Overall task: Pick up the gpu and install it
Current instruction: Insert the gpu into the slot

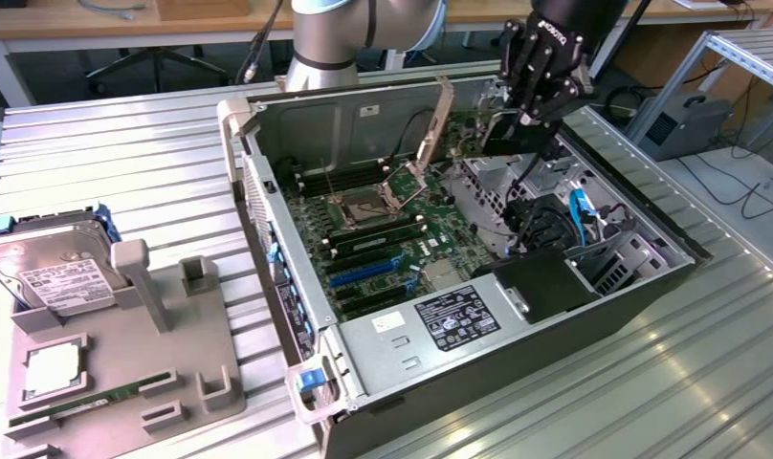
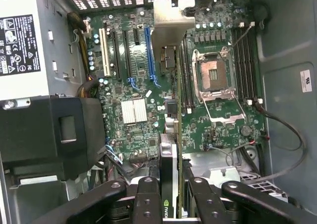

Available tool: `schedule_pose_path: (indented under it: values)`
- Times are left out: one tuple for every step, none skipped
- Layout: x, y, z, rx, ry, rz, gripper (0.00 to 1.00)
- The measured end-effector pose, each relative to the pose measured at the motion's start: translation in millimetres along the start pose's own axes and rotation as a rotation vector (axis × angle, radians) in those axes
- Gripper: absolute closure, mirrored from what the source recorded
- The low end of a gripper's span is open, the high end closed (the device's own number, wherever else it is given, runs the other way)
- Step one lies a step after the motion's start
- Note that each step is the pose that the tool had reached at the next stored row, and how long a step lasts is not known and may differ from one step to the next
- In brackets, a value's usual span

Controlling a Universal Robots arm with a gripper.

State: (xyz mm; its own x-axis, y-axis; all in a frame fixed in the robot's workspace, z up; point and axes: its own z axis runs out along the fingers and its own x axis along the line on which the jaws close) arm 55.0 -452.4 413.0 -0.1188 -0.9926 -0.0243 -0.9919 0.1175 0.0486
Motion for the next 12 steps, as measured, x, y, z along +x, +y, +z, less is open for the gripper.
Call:
schedule_pose_path:
  values:
    - [0.1, 0.4, 0.6, 0.0030, -0.0033, -0.006, 0.73]
    - [0.2, 0.9, 1.5, 0.0070, -0.0050, -0.015, 0.73]
    - [0.2, 1.3, 2.4, 0.0111, -0.0057, -0.025, 0.73]
    - [0.7, 4.1, 3.8, 0.0178, -0.0073, -0.030, 0.73]
    - [1.0, 6.7, 4.7, 0.0237, -0.0084, -0.031, 0.73]
    - [1.2, 8.6, 5.4, 0.0289, -0.0092, -0.032, 0.73]
    - [1.5, 10.2, 6.1, 0.0332, -0.0100, -0.033, 0.73]
    - [1.7, 12.2, 6.9, 0.0379, -0.0110, -0.034, 0.73]
    - [1.9, 13.9, 7.6, 0.0419, -0.0119, -0.035, 0.73]
    - [2.2, 16.3, 8.6, 0.0472, -0.0133, -0.037, 0.73]
    - [2.4, 17.5, 9.1, 0.0494, -0.0141, -0.038, 0.73]
    - [2.6, 19.2, 9.7, 0.0521, -0.0154, -0.040, 0.73]
